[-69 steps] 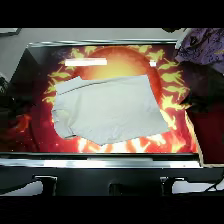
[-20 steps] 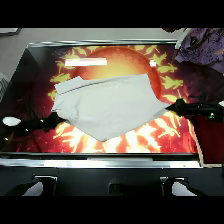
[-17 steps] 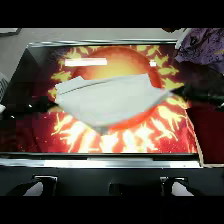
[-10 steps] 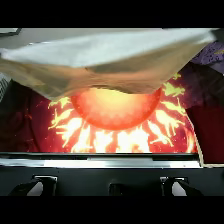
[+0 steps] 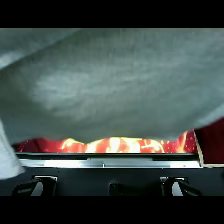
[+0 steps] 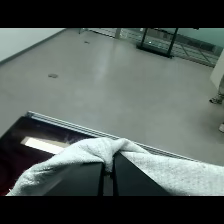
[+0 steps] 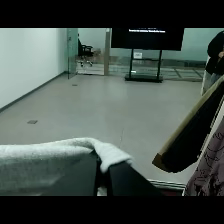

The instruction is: Fold the clothes and pants, and hang the long-sleeved shirts on hangers.

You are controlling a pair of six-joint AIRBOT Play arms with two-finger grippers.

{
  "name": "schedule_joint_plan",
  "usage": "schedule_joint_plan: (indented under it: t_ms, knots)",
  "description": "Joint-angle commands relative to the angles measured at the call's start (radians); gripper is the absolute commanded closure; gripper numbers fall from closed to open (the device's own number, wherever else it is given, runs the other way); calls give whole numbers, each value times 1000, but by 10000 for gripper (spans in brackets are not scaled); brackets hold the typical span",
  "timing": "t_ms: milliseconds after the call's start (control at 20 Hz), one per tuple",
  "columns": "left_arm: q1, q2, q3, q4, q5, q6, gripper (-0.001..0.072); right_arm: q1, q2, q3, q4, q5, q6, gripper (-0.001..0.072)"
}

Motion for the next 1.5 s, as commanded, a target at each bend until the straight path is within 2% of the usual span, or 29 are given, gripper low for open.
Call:
schedule_joint_plan:
  t_ms: [0, 150, 300, 400, 600, 700, 800, 900, 950, 1000, 1050, 1100, 1150, 1200, 1250, 1350, 1450]
  knots:
    - [0, -37, -16, 30, -48, -13, 693, -1, -60, 9, -58, 101, 97, 680]
    - [0, -193, -114, -154, -77, 100, 692, 3, -249, 8, -26, 298, 169, 680]
    - [0, -416, -220, -274, -61, 203, 692, 81, -504, 8, -52, 370, 138, 680]
    - [-4, -609, -252, -327, -21, 255, 693, 164, -690, 9, -104, 335, 123, 680]
    - [-58, -965, -245, -333, 93, 267, 692, 300, -1019, 9, -277, 187, 172, 680]
    - [-76, -1100, -225, -333, 142, 266, 692, 340, -1125, 9, -303, 114, 184, 680]
    - [-83, -1211, -193, -333, 167, 266, 691, 361, -1208, 9, -312, 49, 238, 679]
    - [-79, -1276, -174, -333, 168, 266, 691, 362, -1259, 9, -296, 41, 285, 675]
    - [-76, -1289, -174, -333, 166, 266, 687, 362, -1273, 9, -270, 54, 291, 637]
    - [-72, -1292, -174, -332, 164, 262, 615, 361, -1279, 9, -247, 72, 292, 600]
    - [-63, -1285, -174, -333, 156, 261, 440, 361, -1276, 10, -235, 98, 291, 534]
    - [-52, -1273, -169, -333, 138, 259, 259, 360, -1268, 15, -235, 135, 290, 440]
    - [-35, -1257, -161, -333, 110, 258, 183, 349, -1253, 16, -227, 180, 270, 322]
    - [-11, -1231, -160, -333, 79, 259, 182, 329, -1232, 16, -200, 238, 237, 240]
    - [18, -1202, -160, -333, 33, 269, 183, 303, -1212, 16, -161, 299, 198, 196]
    - [78, -1140, -174, -332, -63, 315, 183, 224, -1176, 3, -58, 430, 91, 188]
    - [138, -1066, -241, -329, -140, 352, 183, 131, -1123, -85, 43, 491, 32, 190]
